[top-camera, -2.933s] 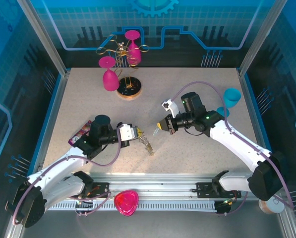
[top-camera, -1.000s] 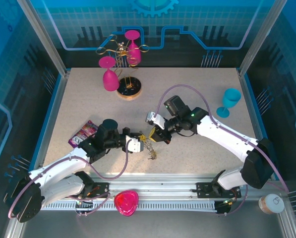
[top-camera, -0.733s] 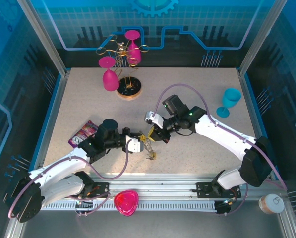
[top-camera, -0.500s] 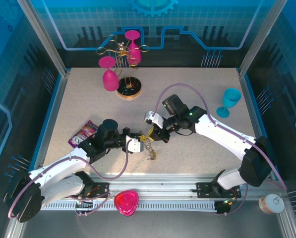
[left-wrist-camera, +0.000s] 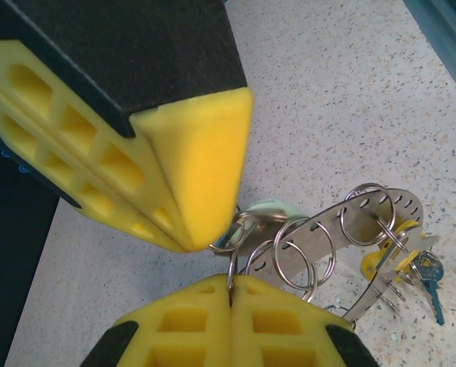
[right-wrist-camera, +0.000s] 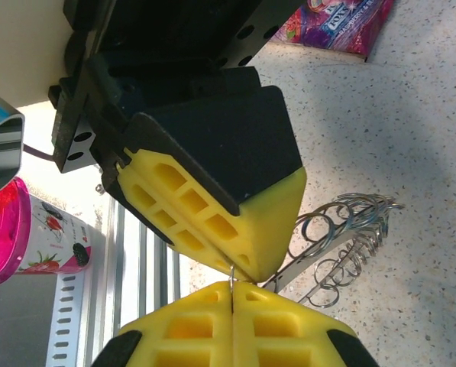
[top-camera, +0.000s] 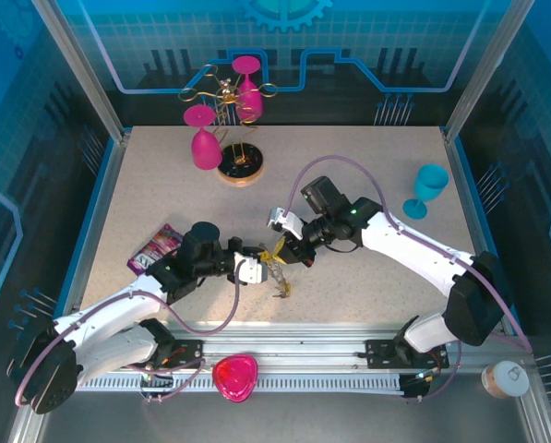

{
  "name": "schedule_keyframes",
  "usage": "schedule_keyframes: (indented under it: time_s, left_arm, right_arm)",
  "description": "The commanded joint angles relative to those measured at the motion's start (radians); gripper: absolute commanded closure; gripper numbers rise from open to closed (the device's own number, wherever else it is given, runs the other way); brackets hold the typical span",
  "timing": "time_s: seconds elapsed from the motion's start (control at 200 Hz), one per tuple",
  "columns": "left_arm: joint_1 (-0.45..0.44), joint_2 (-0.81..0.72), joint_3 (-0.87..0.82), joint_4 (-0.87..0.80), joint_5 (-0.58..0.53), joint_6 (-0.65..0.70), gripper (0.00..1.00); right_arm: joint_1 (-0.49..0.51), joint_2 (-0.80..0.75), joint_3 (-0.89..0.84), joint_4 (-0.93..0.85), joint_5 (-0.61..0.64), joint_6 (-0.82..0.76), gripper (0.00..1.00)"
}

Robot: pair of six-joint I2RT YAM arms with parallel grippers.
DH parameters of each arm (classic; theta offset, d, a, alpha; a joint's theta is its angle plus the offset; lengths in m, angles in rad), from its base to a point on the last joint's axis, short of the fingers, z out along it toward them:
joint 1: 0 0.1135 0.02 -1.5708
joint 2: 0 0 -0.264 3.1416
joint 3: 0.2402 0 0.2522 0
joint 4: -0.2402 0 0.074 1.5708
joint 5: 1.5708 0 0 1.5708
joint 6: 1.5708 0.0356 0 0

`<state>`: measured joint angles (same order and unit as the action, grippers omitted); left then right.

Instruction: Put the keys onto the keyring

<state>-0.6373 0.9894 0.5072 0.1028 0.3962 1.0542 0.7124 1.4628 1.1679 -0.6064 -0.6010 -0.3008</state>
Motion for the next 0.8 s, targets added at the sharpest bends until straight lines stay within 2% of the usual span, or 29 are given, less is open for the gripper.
schedule_keyframes:
  time_s: [0.0,0.175,0.385,0.59,0.795]
  left_arm:
    - [-0.006,-0.006,0.007,0.036,0.015,0.022,1.00]
    - [-0.009,-0.012,0.005,0.035,0.015,0.025,1.00]
    - [-0.025,-0.012,-0.005,0.041,-0.017,0.070,1.00]
    - [-0.063,0.000,-0.017,0.078,-0.091,0.153,1.00]
    - [-0.085,0.010,-0.052,0.189,-0.181,0.224,1.00]
  right_arm:
    - [-0.002,0.013,0.022,-0.004,-0.020,-0.013,1.00]
    - [-0.008,0.018,0.029,0.005,0.044,0.003,1.00]
    - [-0.047,0.015,0.041,-0.036,-0.072,-0.013,1.00]
    - [-0.070,0.074,0.095,-0.128,-0.104,-0.057,1.00]
    - [-0.072,0.116,0.138,-0.209,-0.114,-0.083,1.00]
